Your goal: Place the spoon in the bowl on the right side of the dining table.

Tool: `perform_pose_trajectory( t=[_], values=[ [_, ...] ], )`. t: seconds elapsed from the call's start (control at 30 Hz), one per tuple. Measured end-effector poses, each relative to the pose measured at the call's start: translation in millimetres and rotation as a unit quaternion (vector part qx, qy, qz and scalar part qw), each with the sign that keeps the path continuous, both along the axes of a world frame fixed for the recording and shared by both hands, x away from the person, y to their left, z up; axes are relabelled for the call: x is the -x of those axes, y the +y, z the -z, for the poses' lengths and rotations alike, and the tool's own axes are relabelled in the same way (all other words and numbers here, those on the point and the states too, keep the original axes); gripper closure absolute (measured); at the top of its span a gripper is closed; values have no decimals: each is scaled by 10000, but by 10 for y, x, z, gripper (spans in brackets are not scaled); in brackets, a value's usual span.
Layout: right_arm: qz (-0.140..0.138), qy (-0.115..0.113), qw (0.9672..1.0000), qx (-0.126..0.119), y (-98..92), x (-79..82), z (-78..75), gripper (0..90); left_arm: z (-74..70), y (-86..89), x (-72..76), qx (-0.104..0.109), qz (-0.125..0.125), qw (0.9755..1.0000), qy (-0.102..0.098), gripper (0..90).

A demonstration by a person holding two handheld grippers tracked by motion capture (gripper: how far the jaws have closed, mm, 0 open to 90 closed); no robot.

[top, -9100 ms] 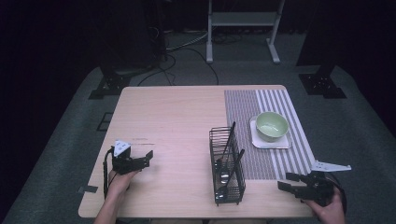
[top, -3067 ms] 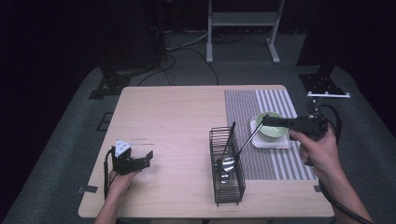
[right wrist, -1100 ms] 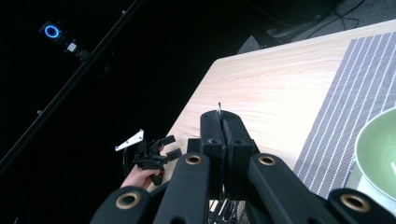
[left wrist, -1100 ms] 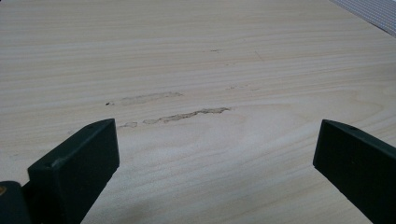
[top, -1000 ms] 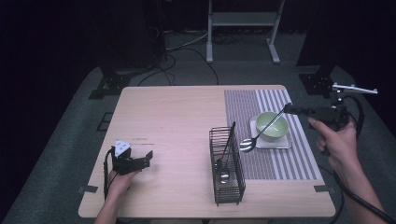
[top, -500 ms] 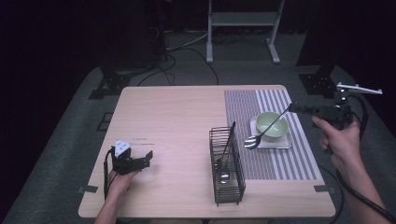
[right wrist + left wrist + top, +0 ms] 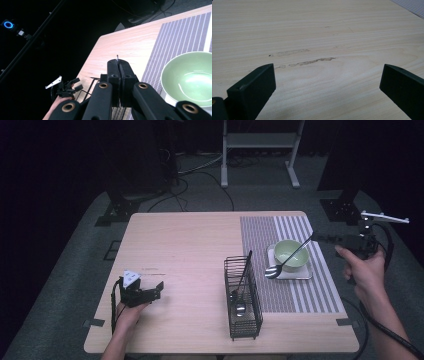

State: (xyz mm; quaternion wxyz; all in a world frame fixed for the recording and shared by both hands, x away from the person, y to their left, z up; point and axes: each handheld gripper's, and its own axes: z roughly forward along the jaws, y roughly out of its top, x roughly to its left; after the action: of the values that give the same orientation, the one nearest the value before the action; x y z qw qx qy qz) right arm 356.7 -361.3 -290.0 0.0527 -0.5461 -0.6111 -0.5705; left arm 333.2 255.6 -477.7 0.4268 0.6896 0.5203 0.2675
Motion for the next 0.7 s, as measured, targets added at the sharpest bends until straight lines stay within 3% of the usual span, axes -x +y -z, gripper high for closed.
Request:
perform_pose_trajectory(
  t=[0.7],
  values=[
    [251,129,9995,110,-87,-86,185,881,-1,3,1,-7,5,10000,6,0]
  ],
)
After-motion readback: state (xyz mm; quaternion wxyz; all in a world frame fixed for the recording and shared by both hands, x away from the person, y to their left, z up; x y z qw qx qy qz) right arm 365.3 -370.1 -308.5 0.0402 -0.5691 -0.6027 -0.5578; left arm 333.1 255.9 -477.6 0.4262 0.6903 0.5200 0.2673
